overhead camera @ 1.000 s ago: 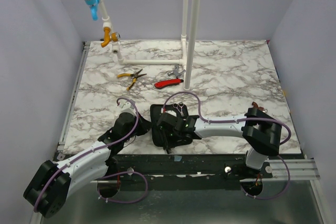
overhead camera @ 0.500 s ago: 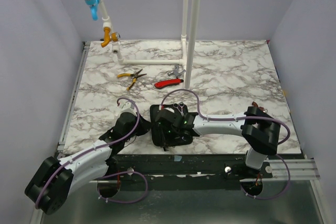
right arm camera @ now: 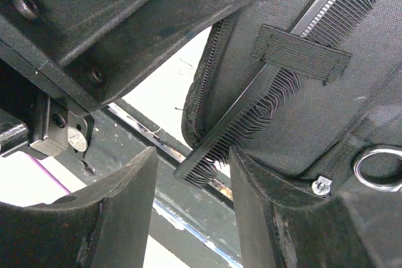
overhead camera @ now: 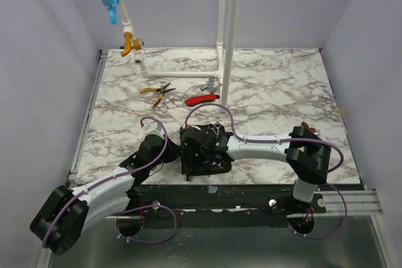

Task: Sort the hair-cutting tools
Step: Place the comb in the hairdressing tool bag.

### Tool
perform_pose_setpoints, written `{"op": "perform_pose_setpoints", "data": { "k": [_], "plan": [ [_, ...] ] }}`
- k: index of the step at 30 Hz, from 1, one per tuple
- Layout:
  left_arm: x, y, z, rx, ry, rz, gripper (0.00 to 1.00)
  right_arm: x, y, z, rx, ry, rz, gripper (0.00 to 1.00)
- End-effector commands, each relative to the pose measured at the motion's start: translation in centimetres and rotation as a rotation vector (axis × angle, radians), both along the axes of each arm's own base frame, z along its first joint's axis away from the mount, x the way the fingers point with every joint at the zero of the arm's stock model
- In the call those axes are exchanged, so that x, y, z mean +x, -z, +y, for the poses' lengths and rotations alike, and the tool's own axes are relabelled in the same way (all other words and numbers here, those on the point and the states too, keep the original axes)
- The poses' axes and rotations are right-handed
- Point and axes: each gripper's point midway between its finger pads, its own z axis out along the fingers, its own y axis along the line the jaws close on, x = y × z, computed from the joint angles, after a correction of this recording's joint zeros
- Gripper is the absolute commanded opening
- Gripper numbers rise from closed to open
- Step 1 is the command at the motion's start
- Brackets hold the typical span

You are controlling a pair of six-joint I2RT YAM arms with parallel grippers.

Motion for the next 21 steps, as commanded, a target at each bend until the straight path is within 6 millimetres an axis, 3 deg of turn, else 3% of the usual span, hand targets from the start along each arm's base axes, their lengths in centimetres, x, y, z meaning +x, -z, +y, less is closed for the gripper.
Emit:
{"op": "perform_pose_setpoints", "data": {
  "k": [1, 6, 11, 21],
  "plan": [
    [-0.4, -0.3, -0.8, -0.017, 0.037, 0.01, 0.0, 0.4, -1.5, 0.4, 0.034, -0.02, -0.04, 0.53],
    [-0.4, -0.2, -0.8, -0.017, 0.036, 0.012, 0.0, 0.6, -0.9, -1.7, -0.011, 0.019, -0.066, 0.54],
    [-0.6, -0.1, -0.8, -0.019, 0.039, 0.016, 0.0, 2.1, -0.6, -3.5, -0.034, 0.102, -0.154, 0.5],
    [-0.8, 0.0, -0.7, -0.024, 0.037, 0.022, 0.0, 3.4, -0.1, -0.9, 0.003, 0.127, -0.146, 0.51]
  ]
}}
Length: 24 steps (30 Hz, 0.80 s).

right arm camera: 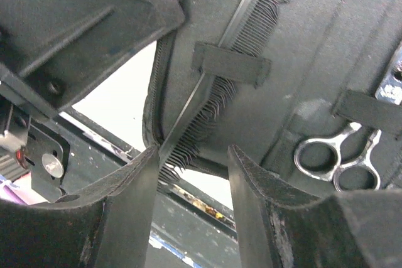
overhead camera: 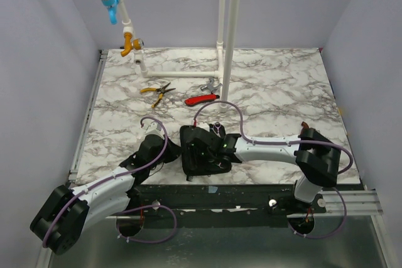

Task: Sort the hair-cutting tools
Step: Place the comb in the hairdressing tool bag.

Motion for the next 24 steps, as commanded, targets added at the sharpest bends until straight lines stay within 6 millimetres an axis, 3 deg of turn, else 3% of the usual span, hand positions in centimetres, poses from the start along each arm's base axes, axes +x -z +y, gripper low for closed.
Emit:
{"op": "perform_pose_setpoints", "data": {
  "k": [1, 7, 17, 24],
  "plan": [
    [-0.8, 0.0, -0.7, -0.023, 0.039, 0.017, 0.0, 1.1, 0.3, 1.8, 0.023, 0.022, -0.009, 0.51],
    [-0.9, -0.1, -0.6, -0.024, 0.04, 0.013, 0.0, 1.1, 1.9, 1.8, 0.002, 0.03, 0.028, 0.49],
    [-1.1, 0.0, -0.7, -0.024, 0.055, 0.017, 0.0, 2.3, 3.0, 0.7, -0.012, 0.085, 0.027, 0.25],
    [-1.3, 0.3, -0.9, -0.029, 0.065, 0.027, 0.0, 3.4, 3.1, 0.8, -0.006, 0.114, 0.004, 0.2]
  ]
}}
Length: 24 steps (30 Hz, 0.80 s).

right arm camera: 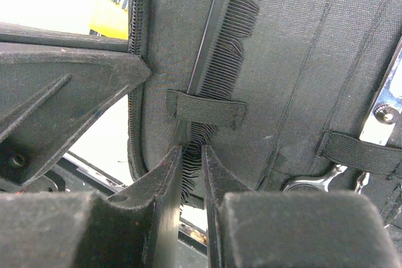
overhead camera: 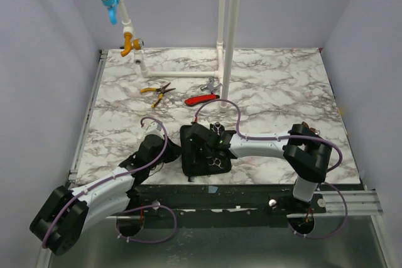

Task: Sort the hair-cutting tools
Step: Place the comb in the hairdressing tool bag.

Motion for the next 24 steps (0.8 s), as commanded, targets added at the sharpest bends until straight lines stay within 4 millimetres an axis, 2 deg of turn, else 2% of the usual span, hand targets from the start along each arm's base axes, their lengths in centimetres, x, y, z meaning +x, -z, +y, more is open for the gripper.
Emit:
{"op": "perform_pose_setpoints", "data": {
  "k": [1, 6, 9, 12, 16, 24],
  "plan": [
    [-1.3, 0.5, -0.8, -0.021, 0.062, 0.028, 0.0, 1.3, 1.0, 0.0, -0.006, 0.038, -0.024, 0.2],
    [-1.2, 0.6, -0.6, -0.014, 0.055, 0.029, 0.0, 1.2, -0.1, -0.3, 0.003, 0.02, -0.043, 0.24],
    [-1.1, 0.5, -0.5, -0.004, 0.05, 0.028, 0.0, 0.1, -1.6, -0.9, 0.024, -0.054, -0.088, 0.34],
    [-1.0, 0.3, -0.5, 0.007, 0.052, 0.029, 0.0, -1.9, -2.9, -1.4, 0.014, -0.155, -0.153, 0.46],
    [-0.8, 0.2, -0.5, 0.029, 0.055, 0.041, 0.0, -4.4, -3.0, -2.3, -0.063, -0.25, -0.243, 0.55],
    [-0.9, 0.2, -0.5, 0.044, 0.064, 0.056, 0.0, -6.5, -1.8, -4.0, -0.138, -0.337, -0.325, 0.61]
  ]
}}
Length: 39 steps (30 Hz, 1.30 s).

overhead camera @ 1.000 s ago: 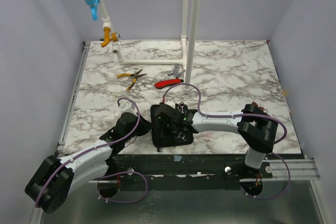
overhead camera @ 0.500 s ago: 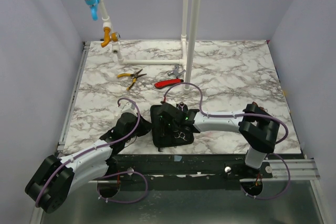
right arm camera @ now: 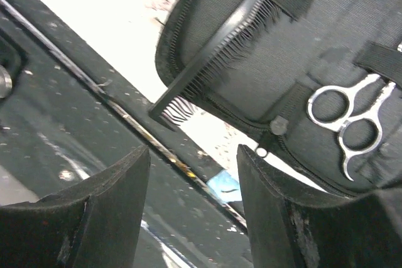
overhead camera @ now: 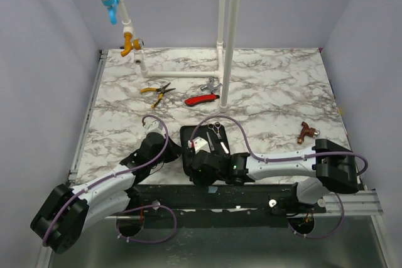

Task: Sort the hair-cutting tools
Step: Place the comb in the hairdressing tool bag.

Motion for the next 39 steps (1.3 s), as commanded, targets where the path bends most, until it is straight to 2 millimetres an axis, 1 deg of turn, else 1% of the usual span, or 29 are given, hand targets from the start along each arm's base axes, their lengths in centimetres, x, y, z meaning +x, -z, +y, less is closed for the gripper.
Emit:
{"op": "perform_pose_setpoints", "data": {
  "k": [1, 3, 6, 8, 11, 13, 16, 21, 29, 39],
  "plan": [
    [-0.8, 0.0, -0.4, 0.015, 0.051, 0.026, 0.0, 0.5, 1.1, -2.2, -0.11, -0.009, -0.117, 0.62],
    [-0.9, 0.0, -0.4, 0.016, 0.051, 0.028, 0.0, 0.7, 1.6, -2.8, -0.149, 0.001, -0.143, 0.62],
    [-0.8, -0.2, -0.5, 0.012, 0.051, 0.023, 0.0, 0.7, 1.9, -2.6, -0.156, 0.007, -0.158, 0.63],
    [-0.8, -0.3, -0.4, 0.012, 0.051, 0.024, 0.0, 0.3, 2.0, -1.9, -0.14, -0.002, -0.151, 0.71],
    [-0.8, -0.4, -0.5, 0.011, 0.053, 0.024, 0.0, -0.3, 2.4, -1.0, -0.145, -0.009, -0.159, 0.75],
    [-0.8, -0.4, -0.5, 0.011, 0.052, 0.021, 0.0, -0.3, 2.8, -0.9, -0.166, 0.005, -0.165, 0.75],
    [-0.9, -0.3, -0.5, 0.013, 0.055, 0.024, 0.0, 0.4, 3.3, -1.2, -0.192, 0.06, -0.189, 0.75],
    [-0.9, -0.3, -0.4, 0.01, 0.053, 0.022, 0.0, 1.7, 2.8, -1.4, -0.204, 0.136, -0.244, 0.74],
    [-1.4, 0.1, -0.4, -0.004, 0.054, 0.03, 0.0, 2.5, 2.8, -1.1, -0.23, 0.158, -0.281, 0.73],
    [-1.7, 0.4, -0.3, -0.009, 0.054, 0.032, 0.0, 3.6, 2.5, -2.2, -0.245, 0.193, -0.294, 0.73]
  ]
}}
